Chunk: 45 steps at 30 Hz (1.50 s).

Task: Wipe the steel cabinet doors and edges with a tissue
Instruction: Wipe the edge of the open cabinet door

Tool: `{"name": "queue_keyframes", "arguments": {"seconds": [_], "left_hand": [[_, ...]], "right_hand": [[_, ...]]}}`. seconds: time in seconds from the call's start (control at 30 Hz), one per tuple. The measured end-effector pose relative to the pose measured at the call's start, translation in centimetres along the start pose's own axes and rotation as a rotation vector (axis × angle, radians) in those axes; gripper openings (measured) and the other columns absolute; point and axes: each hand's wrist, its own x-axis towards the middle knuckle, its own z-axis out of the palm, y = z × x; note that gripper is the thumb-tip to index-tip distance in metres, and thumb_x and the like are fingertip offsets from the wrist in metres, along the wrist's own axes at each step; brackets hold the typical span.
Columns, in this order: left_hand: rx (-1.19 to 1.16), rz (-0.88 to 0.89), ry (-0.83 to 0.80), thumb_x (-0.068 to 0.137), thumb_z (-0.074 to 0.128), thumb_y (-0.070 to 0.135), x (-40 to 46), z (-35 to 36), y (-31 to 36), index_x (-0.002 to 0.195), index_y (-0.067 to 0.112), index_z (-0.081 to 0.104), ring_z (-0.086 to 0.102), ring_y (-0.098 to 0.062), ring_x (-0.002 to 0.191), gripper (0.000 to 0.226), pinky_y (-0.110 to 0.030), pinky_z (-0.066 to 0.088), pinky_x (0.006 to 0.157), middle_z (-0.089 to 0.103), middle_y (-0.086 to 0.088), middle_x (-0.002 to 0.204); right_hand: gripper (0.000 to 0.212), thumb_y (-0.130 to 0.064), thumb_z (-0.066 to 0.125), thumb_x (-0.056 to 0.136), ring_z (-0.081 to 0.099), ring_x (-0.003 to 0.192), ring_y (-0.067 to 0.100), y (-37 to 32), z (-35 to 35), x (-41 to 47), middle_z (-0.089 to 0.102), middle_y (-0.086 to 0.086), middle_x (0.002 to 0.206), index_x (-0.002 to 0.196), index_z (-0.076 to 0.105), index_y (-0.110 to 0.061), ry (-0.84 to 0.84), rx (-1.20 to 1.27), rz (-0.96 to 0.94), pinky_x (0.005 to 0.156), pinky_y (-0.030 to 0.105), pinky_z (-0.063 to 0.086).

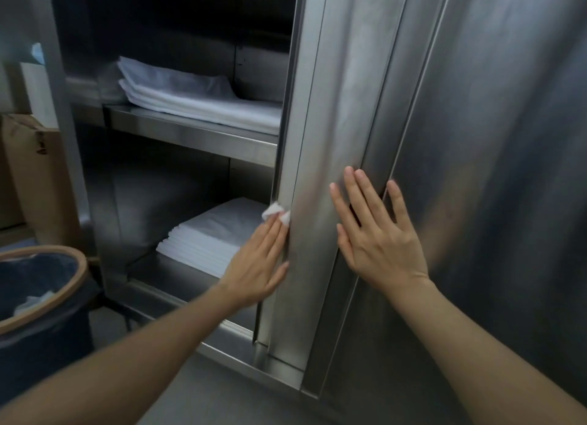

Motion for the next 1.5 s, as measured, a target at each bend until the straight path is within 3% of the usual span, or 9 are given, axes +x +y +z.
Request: {"name": "queue_keyframes", "arguments": {"seconds": [0.1,0.2,0.3,0.43,0.7,0.93,1.13,1.27,1.5], "left_hand": [[-0.011,0.088,0.111,0.106,0.024,0.039,6.3,-3.9,-2.4,0.151,-0.009,0.014,0.003,-0.028,0.152,0.066,-0.038,0.007,0.125,0.013,-0.022,0.159],[-0.057,0.044,0.177,0.105,0.030,0.037,9.8,-5.1,-2.5,0.150,-0.010,0.012,0.008,-0.035,0.151,0.068,-0.039,0.007,0.125,0.009,-0.027,0.159],[-0.120,-0.087,0.148,0.102,0.036,0.037,6.7,-1.9,0.0,0.151,-0.011,0.010,0.008,-0.040,0.151,0.073,-0.045,0.010,0.124,0.009,-0.031,0.159],[-0.140,-0.224,0.029,0.100,0.038,0.040,-2.3,2.7,3.7,0.152,-0.009,0.011,0.012,-0.038,0.150,0.076,-0.037,0.007,0.124,0.007,-0.024,0.161],[-0.141,-0.134,0.162,0.104,0.032,0.036,4.8,-0.5,0.8,0.151,-0.011,0.013,0.008,-0.038,0.151,0.069,-0.042,0.008,0.125,0.010,-0.029,0.160],[-0.173,-0.282,0.119,0.104,0.026,0.045,-4.5,6.2,4.4,0.153,-0.005,0.012,-0.004,-0.024,0.153,0.072,-0.032,0.001,0.124,0.018,-0.027,0.159],[-0.113,-0.161,0.142,0.100,0.036,0.037,-4.8,5.7,3.3,0.150,-0.010,0.015,0.004,-0.028,0.150,0.072,-0.033,0.001,0.125,0.017,-0.028,0.158],[-0.106,-0.127,0.144,0.099,0.038,0.035,-5.0,5.3,2.9,0.150,-0.010,0.016,0.008,-0.031,0.150,0.072,-0.033,0.002,0.125,0.020,-0.029,0.158],[-0.150,-0.125,0.169,0.099,0.040,0.034,-6.4,6.5,3.6,0.149,-0.011,0.020,0.015,-0.038,0.149,0.070,-0.044,0.014,0.124,0.022,-0.031,0.157]], "right_hand": [[0.060,-0.031,0.036,0.104,0.020,0.150,0.030,0.0,-0.1,-0.1,0.019,0.019,0.162,0.157,0.023,-0.007,0.004,0.012,0.004,0.121,0.053,0.016],[0.059,-0.031,0.036,0.104,0.020,0.150,0.030,0.0,-0.2,-0.1,0.020,0.019,0.162,0.156,0.024,-0.007,0.010,-0.004,0.004,0.121,0.053,0.016],[0.058,-0.030,0.036,0.104,0.022,0.150,0.029,0.0,-0.3,0.0,0.022,0.019,0.161,0.156,0.027,-0.007,0.016,-0.013,0.011,0.121,0.053,0.016],[0.059,-0.031,0.035,0.104,0.021,0.150,0.029,0.0,-0.3,0.0,0.020,0.018,0.162,0.156,0.025,-0.008,0.008,-0.024,0.008,0.121,0.053,0.014],[0.058,-0.031,0.033,0.105,0.019,0.151,0.029,0.0,-0.2,-0.1,0.019,0.018,0.162,0.157,0.024,-0.008,0.008,-0.011,0.010,0.121,0.053,0.016],[0.056,-0.030,0.033,0.105,0.021,0.150,0.029,0.0,-0.4,-0.1,0.022,0.017,0.162,0.156,0.025,-0.009,0.017,-0.015,0.008,0.121,0.055,0.019],[0.052,-0.029,0.033,0.107,0.021,0.150,0.031,-0.1,-0.9,0.2,0.024,0.019,0.161,0.155,0.030,-0.009,0.007,0.015,0.029,0.120,0.056,0.017],[0.052,-0.021,0.047,0.102,0.025,0.148,0.033,-3.2,-1.9,-1.7,0.029,0.021,0.158,0.152,0.037,-0.007,0.055,0.127,0.100,0.119,0.057,0.019],[0.062,-0.025,0.052,0.097,0.017,0.151,0.026,-10.6,-1.1,-8.8,0.021,0.016,0.162,0.153,0.034,-0.006,-0.141,0.194,-0.070,0.123,0.050,0.010]]}}
